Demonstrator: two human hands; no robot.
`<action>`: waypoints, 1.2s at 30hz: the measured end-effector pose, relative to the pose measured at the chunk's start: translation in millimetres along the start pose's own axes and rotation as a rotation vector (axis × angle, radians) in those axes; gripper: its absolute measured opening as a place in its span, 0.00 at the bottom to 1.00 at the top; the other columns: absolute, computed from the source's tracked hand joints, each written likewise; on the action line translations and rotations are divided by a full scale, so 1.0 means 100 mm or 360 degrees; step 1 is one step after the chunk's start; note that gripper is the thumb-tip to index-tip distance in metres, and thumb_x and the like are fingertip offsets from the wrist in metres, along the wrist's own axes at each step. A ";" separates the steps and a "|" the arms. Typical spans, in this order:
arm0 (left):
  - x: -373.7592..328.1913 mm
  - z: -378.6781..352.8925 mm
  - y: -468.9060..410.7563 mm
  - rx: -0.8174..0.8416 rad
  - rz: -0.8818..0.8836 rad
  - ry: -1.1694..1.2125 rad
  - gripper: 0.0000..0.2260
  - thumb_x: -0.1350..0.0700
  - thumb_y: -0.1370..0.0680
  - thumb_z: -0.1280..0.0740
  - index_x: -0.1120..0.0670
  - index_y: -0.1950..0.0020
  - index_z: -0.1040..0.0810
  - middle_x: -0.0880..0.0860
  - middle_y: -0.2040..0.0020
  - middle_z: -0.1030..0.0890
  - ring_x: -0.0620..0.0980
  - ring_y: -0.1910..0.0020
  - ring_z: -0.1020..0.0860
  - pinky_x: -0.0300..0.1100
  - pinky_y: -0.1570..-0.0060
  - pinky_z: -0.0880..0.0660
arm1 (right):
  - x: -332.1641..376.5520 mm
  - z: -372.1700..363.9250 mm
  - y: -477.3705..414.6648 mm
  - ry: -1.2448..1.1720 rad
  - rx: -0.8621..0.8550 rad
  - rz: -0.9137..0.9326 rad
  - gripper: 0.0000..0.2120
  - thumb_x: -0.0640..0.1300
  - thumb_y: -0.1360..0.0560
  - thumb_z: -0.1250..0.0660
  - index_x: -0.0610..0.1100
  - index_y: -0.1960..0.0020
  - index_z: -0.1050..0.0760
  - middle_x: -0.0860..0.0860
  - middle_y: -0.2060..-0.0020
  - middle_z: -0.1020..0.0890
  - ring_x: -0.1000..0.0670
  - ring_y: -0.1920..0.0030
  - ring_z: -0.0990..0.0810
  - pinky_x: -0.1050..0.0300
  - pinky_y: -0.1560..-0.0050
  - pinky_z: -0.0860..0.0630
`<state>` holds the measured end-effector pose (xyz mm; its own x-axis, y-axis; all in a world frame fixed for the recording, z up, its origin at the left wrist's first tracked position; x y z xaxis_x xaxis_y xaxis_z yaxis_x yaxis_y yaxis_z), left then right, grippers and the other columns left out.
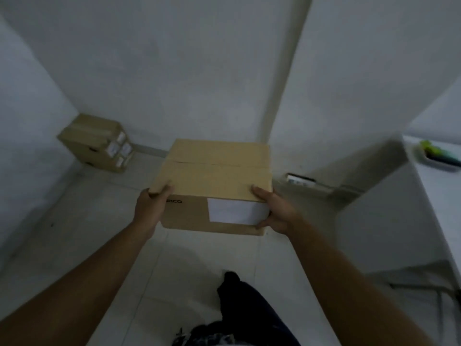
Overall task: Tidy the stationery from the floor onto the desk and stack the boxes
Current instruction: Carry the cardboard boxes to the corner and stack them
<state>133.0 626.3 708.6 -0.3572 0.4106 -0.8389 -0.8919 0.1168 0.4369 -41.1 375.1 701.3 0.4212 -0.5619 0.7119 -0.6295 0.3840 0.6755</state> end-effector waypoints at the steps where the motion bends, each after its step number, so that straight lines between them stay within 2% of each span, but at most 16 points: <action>1: -0.05 0.11 -0.13 -0.0050 -0.0004 0.0027 0.35 0.31 0.36 0.31 0.52 0.37 0.25 0.52 0.41 0.20 0.56 0.45 0.22 0.58 0.43 0.24 | 0.12 -0.16 -0.15 0.0023 0.0048 0.0004 0.34 0.56 0.32 0.26 0.55 0.29 0.35 0.48 0.34 0.27 0.36 0.36 0.30 0.21 0.48 0.30; 6: -0.31 0.66 -0.67 -0.0361 -0.0007 0.0097 0.36 0.30 0.35 0.32 0.54 0.36 0.25 0.53 0.41 0.20 0.56 0.45 0.22 0.57 0.45 0.23 | 0.57 -1.04 -0.78 0.0079 0.0305 -0.0001 0.33 0.55 0.31 0.26 0.57 0.29 0.35 0.50 0.35 0.26 0.37 0.37 0.28 0.20 0.45 0.34; 11: -0.41 1.28 -1.33 -0.0576 -0.0025 0.0152 0.31 0.40 0.29 0.29 0.57 0.33 0.31 0.52 0.42 0.24 0.55 0.45 0.24 0.52 0.47 0.24 | 0.80 -2.02 -1.40 0.0150 0.0374 -0.0071 0.28 0.52 0.28 0.28 0.52 0.31 0.32 0.47 0.38 0.23 0.37 0.40 0.24 0.22 0.45 0.31; 13: -0.43 1.53 -1.65 -0.0543 -0.0012 0.0157 0.33 0.39 0.30 0.28 0.56 0.32 0.31 0.52 0.41 0.23 0.54 0.46 0.23 0.51 0.50 0.24 | 0.80 -2.39 -1.66 0.0118 0.0370 -0.0102 0.27 0.52 0.27 0.29 0.51 0.31 0.32 0.47 0.40 0.23 0.38 0.42 0.24 0.25 0.45 0.29; 16: -0.39 1.94 -2.18 -0.0468 -0.0017 0.0160 0.37 0.33 0.36 0.29 0.53 0.34 0.29 0.52 0.41 0.21 0.54 0.46 0.22 0.55 0.48 0.21 | 0.79 -2.98 -1.92 0.0090 0.0362 -0.0101 0.24 0.49 0.25 0.31 0.48 0.32 0.32 0.47 0.44 0.21 0.40 0.47 0.22 0.31 0.46 0.27; 19: -0.49 2.39 -2.60 -0.0349 0.0003 0.0072 0.34 0.34 0.33 0.30 0.50 0.33 0.30 0.48 0.39 0.23 0.52 0.43 0.23 0.54 0.46 0.23 | 0.76 -3.58 -2.14 0.0061 0.0304 -0.0122 0.25 0.49 0.25 0.31 0.47 0.30 0.33 0.45 0.38 0.23 0.40 0.46 0.23 0.31 0.43 0.28; 21: -0.55 2.65 -2.83 -0.0282 0.0017 -0.0013 0.34 0.37 0.29 0.31 0.50 0.28 0.35 0.46 0.33 0.28 0.51 0.37 0.27 0.53 0.42 0.27 | 0.76 -3.90 -2.25 0.0040 0.0258 -0.0137 0.27 0.50 0.26 0.31 0.49 0.29 0.35 0.46 0.36 0.26 0.38 0.44 0.25 0.29 0.47 0.28; 23: -0.57 2.92 -3.14 -0.0251 0.0082 -0.0117 0.39 0.36 0.29 0.32 0.50 0.24 0.41 0.50 0.26 0.35 0.54 0.29 0.33 0.56 0.35 0.31 | 0.74 -4.22 -2.39 0.0036 0.0199 -0.0219 0.29 0.52 0.26 0.30 0.51 0.28 0.36 0.47 0.34 0.29 0.35 0.38 0.29 0.26 0.50 0.28; 25: -0.58 3.09 -3.43 -0.0227 0.0114 -0.0192 0.38 0.38 0.26 0.34 0.52 0.23 0.43 0.53 0.24 0.38 0.56 0.27 0.36 0.55 0.32 0.33 | 0.72 -4.46 -2.54 -0.0004 0.0145 -0.0257 0.30 0.53 0.26 0.31 0.51 0.27 0.37 0.48 0.33 0.31 0.33 0.34 0.32 0.24 0.49 0.29; 28: -0.64 3.26 -3.91 -0.0185 0.0099 -0.0258 0.32 0.42 0.24 0.34 0.54 0.24 0.40 0.54 0.26 0.34 0.56 0.29 0.33 0.52 0.34 0.33 | 0.73 -4.76 -2.87 -0.0084 0.0072 -0.0276 0.32 0.54 0.25 0.32 0.50 0.26 0.40 0.48 0.30 0.33 0.32 0.33 0.34 0.23 0.46 0.30; 33: -0.73 3.44 -4.88 -0.0036 0.0124 -0.0327 0.29 0.45 0.22 0.35 0.53 0.25 0.39 0.52 0.25 0.34 0.53 0.28 0.34 0.50 0.32 0.35 | 0.85 -5.35 -3.64 -0.0109 -0.0002 -0.0330 0.32 0.55 0.26 0.32 0.52 0.26 0.39 0.49 0.29 0.35 0.32 0.32 0.35 0.24 0.48 0.29; 36: -0.86 3.54 -5.43 -0.0027 0.0176 -0.0361 0.26 0.45 0.22 0.35 0.55 0.28 0.34 0.52 0.29 0.30 0.53 0.31 0.31 0.44 0.41 0.34 | 0.94 -5.70 -4.16 -0.0059 -0.0062 -0.0347 0.32 0.54 0.25 0.33 0.53 0.25 0.41 0.49 0.31 0.34 0.32 0.33 0.34 0.27 0.49 0.26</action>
<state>746.1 847.5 658.5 -0.3835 0.6125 -0.6913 -0.8560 0.0453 0.5150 632.3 580.9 596.7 0.5200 -0.6610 0.5409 -0.4999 0.2780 0.8203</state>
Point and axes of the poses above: each hand's wrist, its own y-axis away from the middle knuckle, its own z-axis out of the back of the hand, x = y × z, the point moved 2 cm from there along -y, towards the middle knuckle
